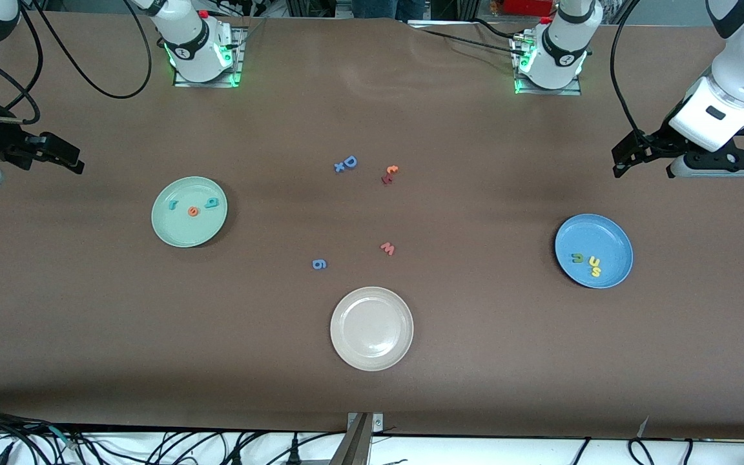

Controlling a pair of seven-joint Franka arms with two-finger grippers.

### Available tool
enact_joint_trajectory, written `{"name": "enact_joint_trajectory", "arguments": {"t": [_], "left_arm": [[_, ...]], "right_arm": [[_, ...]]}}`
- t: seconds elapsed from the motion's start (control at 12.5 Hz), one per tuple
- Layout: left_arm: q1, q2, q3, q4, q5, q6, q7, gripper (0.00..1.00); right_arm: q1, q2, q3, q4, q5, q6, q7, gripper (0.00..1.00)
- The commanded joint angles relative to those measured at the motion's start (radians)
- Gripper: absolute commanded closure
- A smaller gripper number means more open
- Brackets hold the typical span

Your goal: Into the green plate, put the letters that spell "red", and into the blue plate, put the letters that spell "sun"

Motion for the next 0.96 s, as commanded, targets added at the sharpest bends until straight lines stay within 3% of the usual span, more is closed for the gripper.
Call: {"name": "enact_joint_trajectory", "arguments": {"t": [0.0, 0.4, 0.88], "left_arm": [[-0.026, -0.032, 0.029, -0.049, -0.002, 0.028, 0.012, 0.00], [-0.037, -0.037, 0.031, -0.042, 0.023, 0.043, 0.185, 0.00], [-0.036, -0.037, 0.047, -0.040, 0.012, 0.043, 0.188, 0.00]], "right_arm": [[-0.011, -0.009, 0.008, 0.001, 0.004, -0.009, 0.000, 0.00], [-0.011, -0.009, 0.008, 0.001, 0.004, -0.009, 0.000, 0.00], [-0.011, -0.009, 0.008, 0.001, 0.004, -0.009, 0.000, 0.00]]}}
